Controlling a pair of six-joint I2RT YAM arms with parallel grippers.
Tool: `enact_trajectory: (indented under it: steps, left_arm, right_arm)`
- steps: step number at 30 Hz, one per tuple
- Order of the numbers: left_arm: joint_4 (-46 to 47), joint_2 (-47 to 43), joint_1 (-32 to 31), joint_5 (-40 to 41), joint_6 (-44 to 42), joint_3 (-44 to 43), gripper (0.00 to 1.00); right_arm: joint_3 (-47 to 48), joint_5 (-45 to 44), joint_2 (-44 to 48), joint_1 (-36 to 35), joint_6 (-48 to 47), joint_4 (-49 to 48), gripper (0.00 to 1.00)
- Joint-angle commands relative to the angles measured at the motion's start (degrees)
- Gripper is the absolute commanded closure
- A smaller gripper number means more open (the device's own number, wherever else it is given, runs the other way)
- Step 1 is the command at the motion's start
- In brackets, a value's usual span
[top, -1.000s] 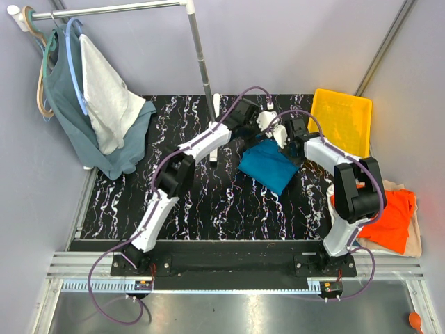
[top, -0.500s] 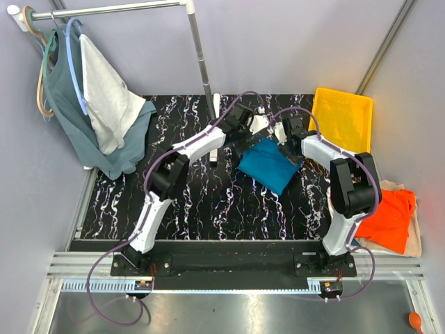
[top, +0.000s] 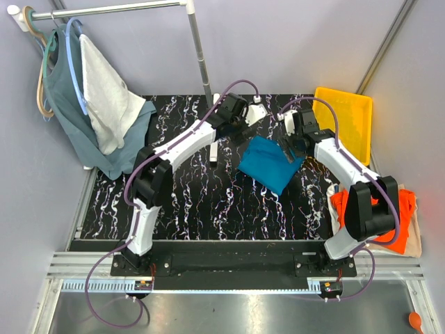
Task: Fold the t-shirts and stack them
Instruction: Fold the tshirt, then neatly place the folded tshirt to the corner
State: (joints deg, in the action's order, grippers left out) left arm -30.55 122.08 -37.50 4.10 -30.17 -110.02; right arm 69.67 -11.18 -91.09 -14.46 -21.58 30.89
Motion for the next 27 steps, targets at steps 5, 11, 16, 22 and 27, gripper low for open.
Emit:
enact_trajectory:
  steps: [5,11,16,22,27]
  left_arm:
    - [-4.3,-0.8,-2.7,-7.4,3.1,2.4,0.01]
    - [-4.2,0.7,-4.8,-8.0,4.1,2.0,0.01]
    - [-4.3,2.2,-5.5,-8.1,5.0,1.1,0.01]
    - [-2.8,4.3,-5.7,-6.2,4.2,0.2,0.01]
    - [-2.0,6.9,-5.7,-5.3,3.4,-0.9,0.01]
  right_arm:
    - [-2.8,10.5,-1.7,0.2,8.5,5.0,0.13]
    - [-2.7,14.7,-3.3,3.7,11.4,4.1,0.13]
    - [-0.9,23.7,-5.5,8.9,14.4,4.2,0.12]
    - [1.3,28.8,-9.4,12.3,15.6,4.1,0.13]
    - [3.5,31.7,-12.6,13.8,16.2,4.0,0.13]
